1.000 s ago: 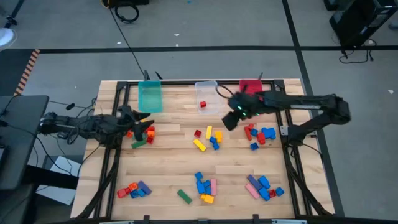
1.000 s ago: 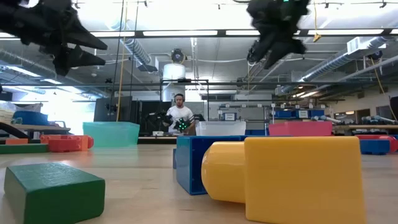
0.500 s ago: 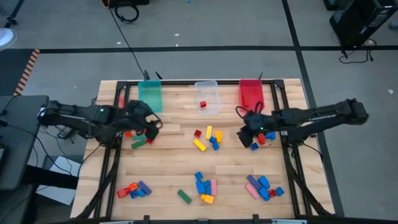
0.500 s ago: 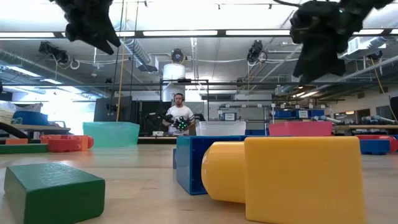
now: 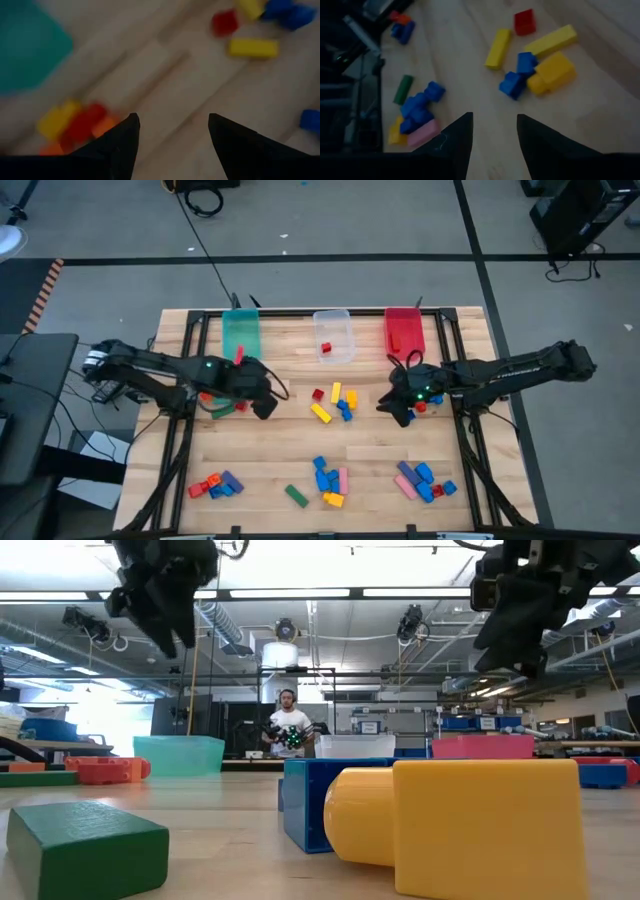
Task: Sort blocks by size
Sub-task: Put the red 4 stud game piece into the transparent bin
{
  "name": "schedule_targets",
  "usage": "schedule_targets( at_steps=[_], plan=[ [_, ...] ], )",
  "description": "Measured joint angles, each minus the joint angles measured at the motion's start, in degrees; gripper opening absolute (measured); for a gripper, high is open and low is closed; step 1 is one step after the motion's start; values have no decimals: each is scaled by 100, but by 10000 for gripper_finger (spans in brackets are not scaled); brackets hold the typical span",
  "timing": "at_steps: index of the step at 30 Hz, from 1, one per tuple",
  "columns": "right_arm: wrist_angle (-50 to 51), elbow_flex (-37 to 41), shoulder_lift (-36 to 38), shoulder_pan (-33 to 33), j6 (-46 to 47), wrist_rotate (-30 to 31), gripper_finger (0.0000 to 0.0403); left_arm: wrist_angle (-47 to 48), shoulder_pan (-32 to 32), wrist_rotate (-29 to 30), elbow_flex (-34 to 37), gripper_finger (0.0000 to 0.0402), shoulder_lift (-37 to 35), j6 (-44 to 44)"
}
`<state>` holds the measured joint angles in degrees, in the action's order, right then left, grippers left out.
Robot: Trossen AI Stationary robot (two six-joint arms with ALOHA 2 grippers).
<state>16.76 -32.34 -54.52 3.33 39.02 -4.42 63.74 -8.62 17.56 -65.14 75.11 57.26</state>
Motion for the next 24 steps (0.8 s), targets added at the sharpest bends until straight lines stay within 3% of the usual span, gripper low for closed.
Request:
schedule_targets(
  at_steps=[4,11,24],
  plan=[
    [-48,0,0,0,-179,-234,165,522,-9,-368,0,245,266,636],
    [-48,0,-2,0,-379,-315,164,1140,-50,-840,149,245,403,594],
    [-302,0,-42,-2,-260,-275,166,766,-436,-697,874,245,203,-303]
  ],
)
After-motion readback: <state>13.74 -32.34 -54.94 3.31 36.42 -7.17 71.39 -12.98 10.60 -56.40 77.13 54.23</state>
